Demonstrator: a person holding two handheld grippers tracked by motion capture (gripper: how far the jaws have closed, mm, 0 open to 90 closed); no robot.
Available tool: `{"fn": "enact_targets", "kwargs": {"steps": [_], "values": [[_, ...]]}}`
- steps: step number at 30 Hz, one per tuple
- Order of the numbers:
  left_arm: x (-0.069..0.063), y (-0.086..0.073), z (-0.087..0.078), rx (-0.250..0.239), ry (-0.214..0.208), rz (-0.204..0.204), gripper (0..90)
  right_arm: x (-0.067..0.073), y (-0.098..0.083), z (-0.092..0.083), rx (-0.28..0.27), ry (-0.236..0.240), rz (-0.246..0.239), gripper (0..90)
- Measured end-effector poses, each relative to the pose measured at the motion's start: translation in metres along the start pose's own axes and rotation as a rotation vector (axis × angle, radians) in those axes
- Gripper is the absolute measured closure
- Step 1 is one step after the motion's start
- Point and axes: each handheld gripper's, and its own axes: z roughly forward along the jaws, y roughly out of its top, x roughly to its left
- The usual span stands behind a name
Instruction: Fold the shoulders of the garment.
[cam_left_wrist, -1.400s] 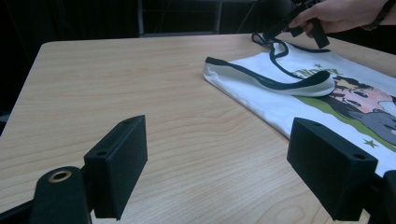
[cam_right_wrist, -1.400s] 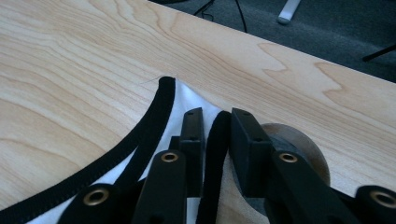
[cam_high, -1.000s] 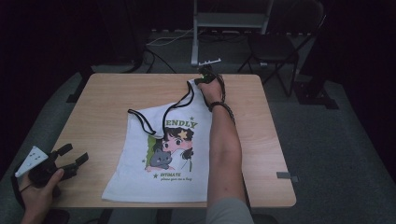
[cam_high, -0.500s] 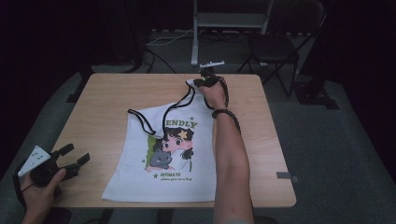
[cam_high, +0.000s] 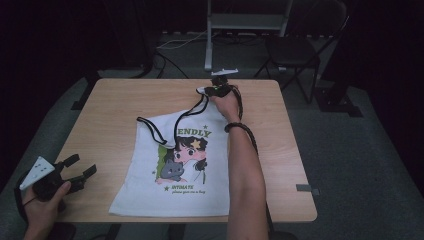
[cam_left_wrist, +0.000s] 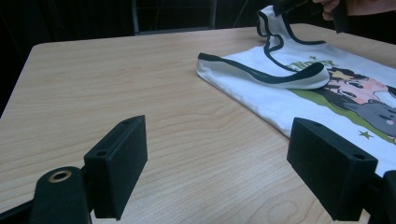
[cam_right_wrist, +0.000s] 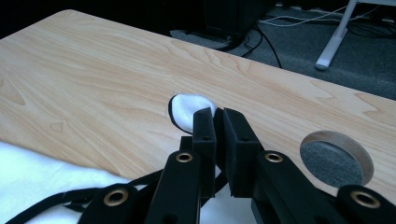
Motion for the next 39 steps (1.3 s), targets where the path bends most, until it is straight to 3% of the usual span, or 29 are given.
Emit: {"fn": "enact_targets", "kwargs": {"steps": [15,39], "values": [[0.000,0.000,0.000,0.000,0.004,-0.008,20.0,0.008,-0.015,-0.012,-0.020,0.015,-0.002,83.7],[0.000,0.000,0.000,0.005,0.003,-0.006,20.0,0.022,-0.027,-0.024,-0.034,0.040,-0.053,83.1]]}}
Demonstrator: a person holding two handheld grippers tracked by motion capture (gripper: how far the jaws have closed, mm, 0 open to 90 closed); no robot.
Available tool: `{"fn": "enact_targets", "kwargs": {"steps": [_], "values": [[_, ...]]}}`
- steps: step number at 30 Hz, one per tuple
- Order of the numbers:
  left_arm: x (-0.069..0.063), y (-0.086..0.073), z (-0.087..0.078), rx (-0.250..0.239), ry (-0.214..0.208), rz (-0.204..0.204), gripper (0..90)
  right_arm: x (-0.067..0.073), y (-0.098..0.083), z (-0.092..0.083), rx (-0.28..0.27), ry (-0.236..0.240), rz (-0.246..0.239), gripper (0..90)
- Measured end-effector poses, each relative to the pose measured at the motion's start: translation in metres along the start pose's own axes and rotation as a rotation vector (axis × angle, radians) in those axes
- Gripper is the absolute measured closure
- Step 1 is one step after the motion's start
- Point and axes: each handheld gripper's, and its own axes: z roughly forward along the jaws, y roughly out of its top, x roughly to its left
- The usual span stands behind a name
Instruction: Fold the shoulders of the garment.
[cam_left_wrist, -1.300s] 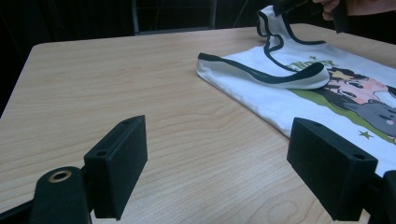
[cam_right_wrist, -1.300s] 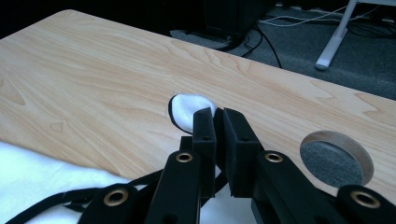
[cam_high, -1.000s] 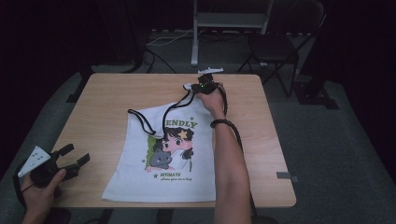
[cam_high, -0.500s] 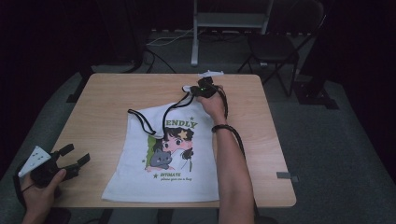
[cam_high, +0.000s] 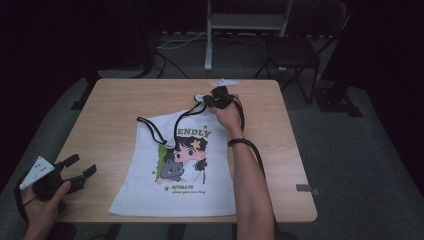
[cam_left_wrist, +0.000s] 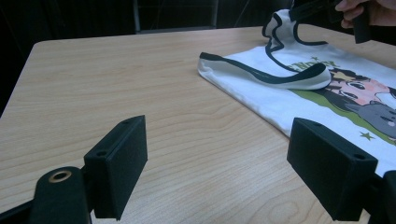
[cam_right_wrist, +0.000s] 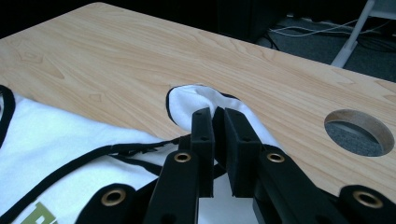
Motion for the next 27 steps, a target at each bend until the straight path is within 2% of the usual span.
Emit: {"fn": "enact_targets", "kwargs": {"steps": [13,27], "values": [[-0.002,0.000,0.001,0.016,0.000,0.018,20.0,0.009,-0.005,-0.007,0.020,0.011,-0.053,82.9],[-0.001,0.000,0.000,0.004,-0.001,0.005,20.0,0.018,-0.014,-0.008,0.029,0.014,-0.055,84.6]]}}
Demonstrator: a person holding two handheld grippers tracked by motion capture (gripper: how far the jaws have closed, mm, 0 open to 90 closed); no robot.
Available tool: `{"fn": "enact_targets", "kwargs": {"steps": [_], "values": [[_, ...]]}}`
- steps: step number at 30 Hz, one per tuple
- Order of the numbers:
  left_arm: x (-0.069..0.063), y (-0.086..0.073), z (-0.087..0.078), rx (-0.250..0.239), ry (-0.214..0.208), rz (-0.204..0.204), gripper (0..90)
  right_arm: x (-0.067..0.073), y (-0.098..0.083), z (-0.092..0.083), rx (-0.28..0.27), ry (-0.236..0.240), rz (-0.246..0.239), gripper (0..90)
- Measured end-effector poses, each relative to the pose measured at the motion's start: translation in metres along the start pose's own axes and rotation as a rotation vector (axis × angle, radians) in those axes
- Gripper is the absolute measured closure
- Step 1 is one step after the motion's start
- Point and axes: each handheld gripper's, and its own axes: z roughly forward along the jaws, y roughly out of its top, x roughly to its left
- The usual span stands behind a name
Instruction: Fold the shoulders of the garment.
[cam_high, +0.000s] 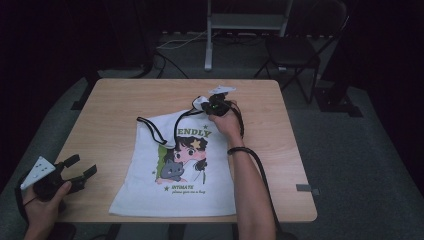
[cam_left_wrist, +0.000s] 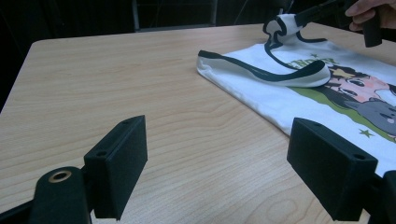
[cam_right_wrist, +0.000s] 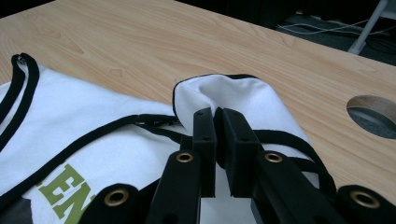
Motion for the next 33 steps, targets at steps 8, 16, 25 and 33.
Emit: {"fn": "enact_targets", "kwargs": {"steps": [8,16,25,33], "values": [[0.000,0.000,0.000,-0.001,-0.003,0.001,20.0,0.005,-0.001,-0.002,0.002,0.003,-0.012,84.8],[0.000,0.000,0.000,-0.001,-0.007,0.005,20.0,0.009,-0.004,-0.009,-0.010,0.006,-0.010,84.6],[0.000,0.000,0.000,-0.002,-0.008,0.003,20.0,0.013,-0.011,-0.020,-0.018,0.004,-0.009,84.4],[0.000,0.000,0.000,0.000,-0.005,0.002,20.0,0.020,-0.015,-0.023,-0.024,0.013,-0.007,84.4]]}}
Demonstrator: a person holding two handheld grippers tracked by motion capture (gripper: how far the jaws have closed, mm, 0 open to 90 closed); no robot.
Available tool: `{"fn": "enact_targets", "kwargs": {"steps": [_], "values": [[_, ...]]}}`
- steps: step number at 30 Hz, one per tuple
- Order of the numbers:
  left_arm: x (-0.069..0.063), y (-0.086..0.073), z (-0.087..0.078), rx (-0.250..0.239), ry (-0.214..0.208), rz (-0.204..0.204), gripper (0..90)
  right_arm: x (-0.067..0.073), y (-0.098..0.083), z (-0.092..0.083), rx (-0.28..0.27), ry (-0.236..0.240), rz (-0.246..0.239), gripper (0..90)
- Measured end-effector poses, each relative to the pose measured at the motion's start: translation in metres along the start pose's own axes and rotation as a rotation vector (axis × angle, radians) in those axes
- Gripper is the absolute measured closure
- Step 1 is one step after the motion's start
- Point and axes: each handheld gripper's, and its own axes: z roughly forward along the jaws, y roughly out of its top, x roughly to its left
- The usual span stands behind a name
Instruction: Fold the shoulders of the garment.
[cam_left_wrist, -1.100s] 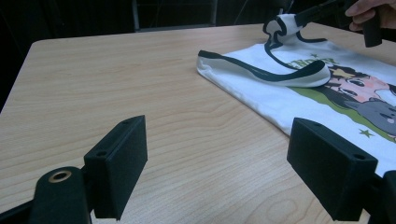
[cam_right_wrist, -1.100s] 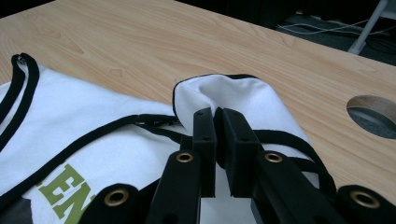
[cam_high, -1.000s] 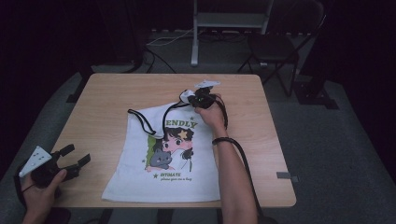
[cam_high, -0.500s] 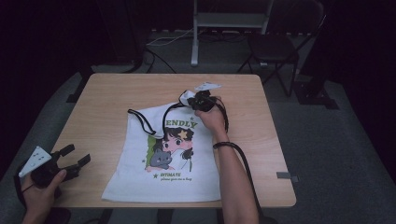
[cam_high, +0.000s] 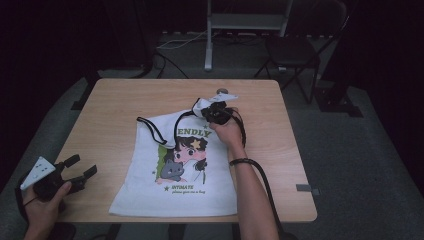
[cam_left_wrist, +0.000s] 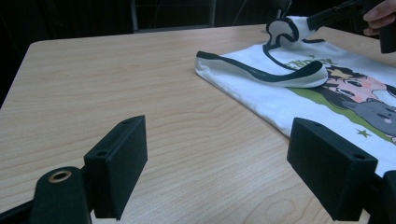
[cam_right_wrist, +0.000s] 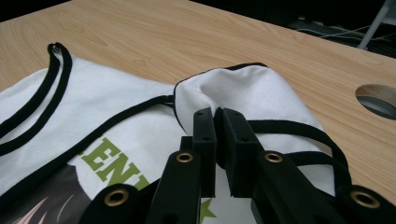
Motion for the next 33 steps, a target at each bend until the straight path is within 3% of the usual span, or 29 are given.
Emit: {"fn": "enact_targets", "kwargs": {"steps": [19,33], "values": [[0.000,0.000,0.000,-0.003,0.002,-0.004,20.0,0.008,-0.003,-0.005,-0.002,0.013,-0.025,84.0],[0.000,0.000,0.000,0.000,0.000,0.002,20.0,0.015,-0.001,-0.012,0.005,0.029,-0.070,83.8]]}}
